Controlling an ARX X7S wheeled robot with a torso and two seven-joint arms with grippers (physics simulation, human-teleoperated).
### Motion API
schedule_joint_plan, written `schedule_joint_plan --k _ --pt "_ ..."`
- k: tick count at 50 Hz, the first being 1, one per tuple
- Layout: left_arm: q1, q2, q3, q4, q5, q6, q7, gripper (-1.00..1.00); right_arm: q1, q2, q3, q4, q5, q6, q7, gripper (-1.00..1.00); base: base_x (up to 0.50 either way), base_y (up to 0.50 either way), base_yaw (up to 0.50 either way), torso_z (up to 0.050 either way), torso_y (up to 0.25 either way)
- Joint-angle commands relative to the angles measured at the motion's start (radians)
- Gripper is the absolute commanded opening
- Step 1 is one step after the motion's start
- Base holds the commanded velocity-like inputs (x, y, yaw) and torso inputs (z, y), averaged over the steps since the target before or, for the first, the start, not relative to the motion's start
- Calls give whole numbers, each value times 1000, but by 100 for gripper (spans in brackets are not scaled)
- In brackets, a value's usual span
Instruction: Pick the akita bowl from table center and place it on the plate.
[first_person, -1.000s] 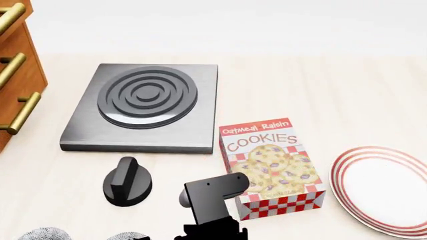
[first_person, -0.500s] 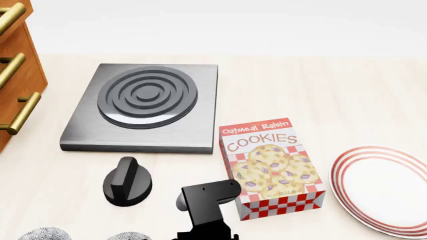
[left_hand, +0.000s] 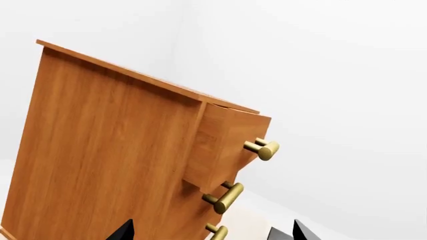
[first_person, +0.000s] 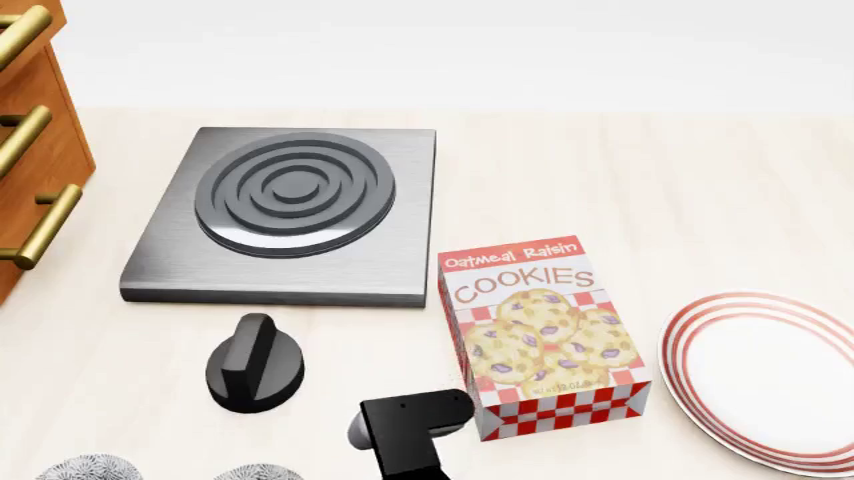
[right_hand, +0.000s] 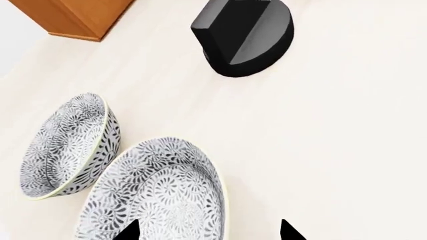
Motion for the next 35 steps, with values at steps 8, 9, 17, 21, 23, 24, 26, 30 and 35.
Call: schedule_joint_plan --k 8,9,17,21,23,24,26,30,35 --pt "3 -5 2 2 -6 2 -12 100 7 1 11 25 36 13 -1 100 0 0 0 0 0" --pt "3 -6 3 2 -6 2 -13 100 8 1 10 30 35 10 -3 100 0 0 0 0 0" --pt "6 -10 4 2 -7 5 -14 100 14 -3 -8 67 20 -13 -24 100 0 0 0 0 0" --pt "9 -11 5 1 -8 8 -14 100 12 -4 -13 68 21 -16 -26 100 0 0 0 0 0" --pt "10 -12 4 5 -11 7 -15 100 12 -4 -16 73 19 -19 -28 100 0 0 0 0 0" --pt "11 -13 3 6 -12 6 -16 100 12 -4 -16 74 19 -21 -28 100 0 0 0 0 0" --pt "12 -14 2 7 -13 7 -17 100 12 -5 -20 85 15 -29 -35 100 0 0 0 0 0" --pt "10 -16 2 8 -16 5 -19 100 11 -8 -27 99 10 -40 -45 100 0 0 0 0 0" --pt "7 -18 7 1 -14 8 -19 100 20 -9 -29 126 7 -52 -56 100 0 0 0 0 0"
